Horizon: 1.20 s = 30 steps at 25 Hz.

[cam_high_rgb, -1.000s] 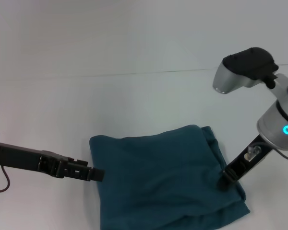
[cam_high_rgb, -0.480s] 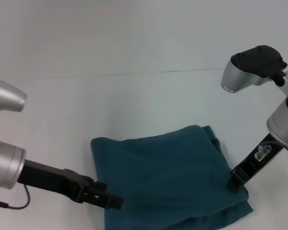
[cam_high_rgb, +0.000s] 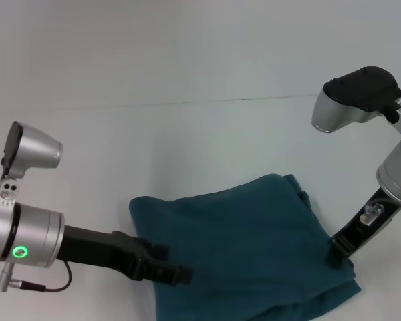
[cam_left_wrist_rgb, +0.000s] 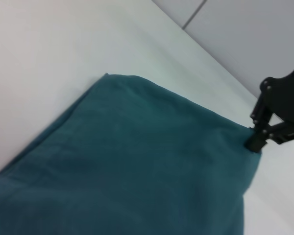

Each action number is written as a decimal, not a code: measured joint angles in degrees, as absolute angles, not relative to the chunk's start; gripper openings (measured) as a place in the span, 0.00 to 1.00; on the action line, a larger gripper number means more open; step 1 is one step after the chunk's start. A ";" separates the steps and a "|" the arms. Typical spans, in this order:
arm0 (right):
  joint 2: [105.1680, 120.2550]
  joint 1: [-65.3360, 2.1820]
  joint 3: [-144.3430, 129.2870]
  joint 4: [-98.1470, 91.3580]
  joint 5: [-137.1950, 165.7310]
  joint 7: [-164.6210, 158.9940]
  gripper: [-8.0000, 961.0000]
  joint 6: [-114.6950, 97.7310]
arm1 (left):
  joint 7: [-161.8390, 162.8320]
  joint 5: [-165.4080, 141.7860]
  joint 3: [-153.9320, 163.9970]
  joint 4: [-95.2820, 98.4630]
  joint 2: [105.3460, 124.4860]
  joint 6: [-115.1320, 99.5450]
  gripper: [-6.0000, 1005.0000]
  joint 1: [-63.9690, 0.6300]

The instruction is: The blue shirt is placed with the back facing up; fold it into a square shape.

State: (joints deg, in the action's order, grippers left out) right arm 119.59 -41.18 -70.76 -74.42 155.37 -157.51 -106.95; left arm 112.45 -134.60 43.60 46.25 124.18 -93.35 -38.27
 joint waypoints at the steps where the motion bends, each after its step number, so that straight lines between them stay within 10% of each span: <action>1: 119.63 -41.25 -70.84 -74.34 155.69 -157.53 0.06 -106.92 | 111.89 -134.34 43.60 45.28 124.15 -92.14 0.88 -38.34; 30: 119.67 -40.69 -68.99 -75.24 161.48 -158.29 0.06 -106.65 | 111.48 -134.38 49.48 38.71 123.84 -85.94 0.88 -40.35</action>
